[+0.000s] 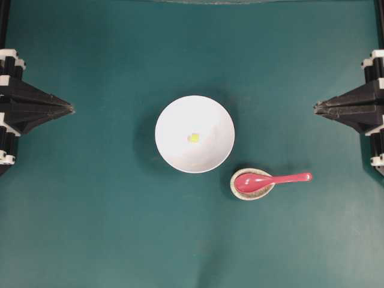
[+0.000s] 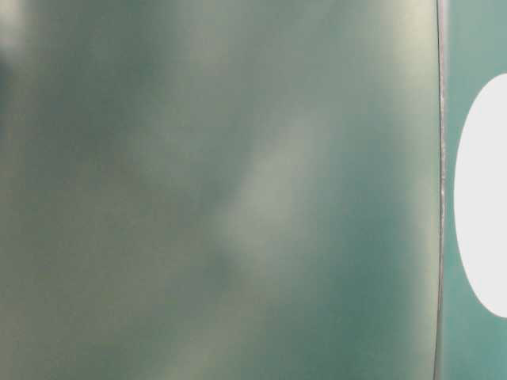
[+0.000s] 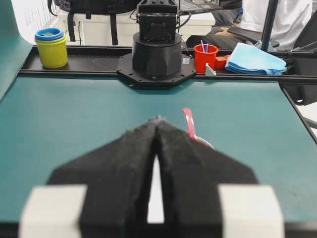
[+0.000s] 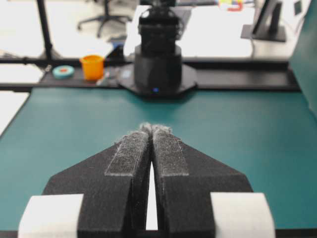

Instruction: Scoop the yellow hexagonal prism block from the bowl with a spoon using the right arm.

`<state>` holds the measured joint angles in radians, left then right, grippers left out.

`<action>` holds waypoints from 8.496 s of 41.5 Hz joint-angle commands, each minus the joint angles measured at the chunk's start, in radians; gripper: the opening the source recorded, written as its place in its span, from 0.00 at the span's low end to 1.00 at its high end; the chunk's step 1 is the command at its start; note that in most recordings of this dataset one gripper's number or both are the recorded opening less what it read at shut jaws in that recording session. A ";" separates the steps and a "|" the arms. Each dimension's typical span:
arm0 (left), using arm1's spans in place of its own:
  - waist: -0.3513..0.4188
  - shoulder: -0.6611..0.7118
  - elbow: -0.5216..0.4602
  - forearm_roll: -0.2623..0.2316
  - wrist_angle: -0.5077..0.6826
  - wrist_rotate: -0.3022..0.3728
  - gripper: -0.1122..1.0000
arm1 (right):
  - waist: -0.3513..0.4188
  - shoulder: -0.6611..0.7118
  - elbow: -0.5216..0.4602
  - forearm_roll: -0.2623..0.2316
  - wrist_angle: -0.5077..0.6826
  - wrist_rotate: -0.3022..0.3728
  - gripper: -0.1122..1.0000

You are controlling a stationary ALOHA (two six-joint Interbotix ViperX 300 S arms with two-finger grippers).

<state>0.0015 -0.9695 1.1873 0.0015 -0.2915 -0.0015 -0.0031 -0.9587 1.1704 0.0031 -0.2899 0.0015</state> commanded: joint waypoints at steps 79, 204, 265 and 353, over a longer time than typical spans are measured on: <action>0.002 -0.041 -0.055 0.012 0.104 0.029 0.11 | 0.100 0.341 0.126 0.124 -0.402 0.005 0.59; 0.002 -0.034 -0.051 0.012 0.100 0.028 0.11 | 0.517 1.114 0.204 0.466 -0.913 0.086 0.48; 0.002 -0.034 -0.051 0.012 0.100 0.028 0.11 | 0.396 0.704 0.160 0.469 -0.554 -0.017 0.32; 0.002 -0.034 -0.051 0.012 0.127 0.029 0.11 | -0.221 0.885 -0.790 0.348 1.166 -0.181 0.32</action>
<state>0.0015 -1.0124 1.1582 0.0123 -0.1580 0.0261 -0.2255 -0.0690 0.4050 0.3497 0.8744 -0.1810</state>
